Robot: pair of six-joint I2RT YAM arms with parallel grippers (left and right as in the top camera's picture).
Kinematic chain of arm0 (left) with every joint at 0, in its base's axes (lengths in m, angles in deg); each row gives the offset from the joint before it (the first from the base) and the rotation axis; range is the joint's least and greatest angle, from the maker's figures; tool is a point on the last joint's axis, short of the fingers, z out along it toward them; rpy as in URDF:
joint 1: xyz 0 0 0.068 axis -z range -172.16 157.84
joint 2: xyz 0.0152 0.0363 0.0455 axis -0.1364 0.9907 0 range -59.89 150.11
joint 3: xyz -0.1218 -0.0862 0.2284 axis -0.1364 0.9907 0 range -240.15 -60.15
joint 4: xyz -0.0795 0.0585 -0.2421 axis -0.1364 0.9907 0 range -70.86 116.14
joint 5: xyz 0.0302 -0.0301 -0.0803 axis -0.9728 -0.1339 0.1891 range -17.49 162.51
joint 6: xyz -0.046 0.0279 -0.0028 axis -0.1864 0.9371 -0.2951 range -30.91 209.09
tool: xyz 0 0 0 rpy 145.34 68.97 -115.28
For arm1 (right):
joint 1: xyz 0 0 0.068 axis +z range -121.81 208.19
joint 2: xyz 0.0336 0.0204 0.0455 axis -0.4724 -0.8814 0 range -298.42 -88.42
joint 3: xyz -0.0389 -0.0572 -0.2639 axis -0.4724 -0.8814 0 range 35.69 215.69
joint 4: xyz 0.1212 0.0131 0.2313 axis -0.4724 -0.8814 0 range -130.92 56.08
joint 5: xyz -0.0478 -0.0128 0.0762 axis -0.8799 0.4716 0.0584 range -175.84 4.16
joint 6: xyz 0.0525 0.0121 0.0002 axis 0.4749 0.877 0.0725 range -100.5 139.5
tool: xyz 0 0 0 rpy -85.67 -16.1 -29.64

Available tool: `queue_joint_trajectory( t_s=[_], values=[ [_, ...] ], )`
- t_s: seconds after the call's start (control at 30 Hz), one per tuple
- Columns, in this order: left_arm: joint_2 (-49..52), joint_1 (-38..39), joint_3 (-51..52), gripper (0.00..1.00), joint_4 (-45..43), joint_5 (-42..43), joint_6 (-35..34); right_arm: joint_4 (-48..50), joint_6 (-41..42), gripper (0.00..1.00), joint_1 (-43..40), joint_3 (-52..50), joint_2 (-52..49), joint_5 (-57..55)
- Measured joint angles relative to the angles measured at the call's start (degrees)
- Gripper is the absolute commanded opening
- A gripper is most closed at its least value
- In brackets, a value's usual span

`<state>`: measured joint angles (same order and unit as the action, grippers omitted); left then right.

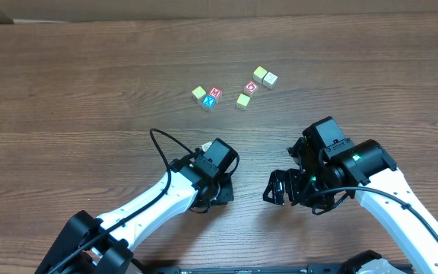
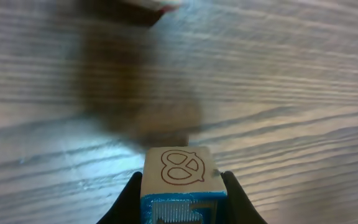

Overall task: Flip 5 blocks
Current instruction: 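Lift the blue block with the left gripper and pull it back, then lower the blue-lettered block at front-centre and open the left gripper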

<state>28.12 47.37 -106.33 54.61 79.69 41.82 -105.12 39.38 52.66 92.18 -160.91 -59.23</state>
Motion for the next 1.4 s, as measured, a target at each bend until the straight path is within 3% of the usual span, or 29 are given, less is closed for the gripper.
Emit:
queue_joint_trajectory(
  t_s=[0.27,0.67,1.0,1.4],
  values=[
    [0.0,0.0,0.0,0.22,-2.5,-1.7,1.6,-0.4,0.0,1.00,0.0,0.0,0.0,0.0],
    [3.8,0.0,0.0,0.25,-5.3,-2.1,7.2,-1.2,0.0,1.00,0.0,0.0,0.0,0.0],
    [4.7,0.0,0.0,0.51,-6.4,-2.0,8.3,-1.5,0.0,1.00,0.0,0.0,0.0,0.0],
    [4.7,0.0,-0.6,0.49,-6.1,-1.4,9.0,-1.5,0.0,1.00,0.0,0.0,0.0,0.0]
  ],
)
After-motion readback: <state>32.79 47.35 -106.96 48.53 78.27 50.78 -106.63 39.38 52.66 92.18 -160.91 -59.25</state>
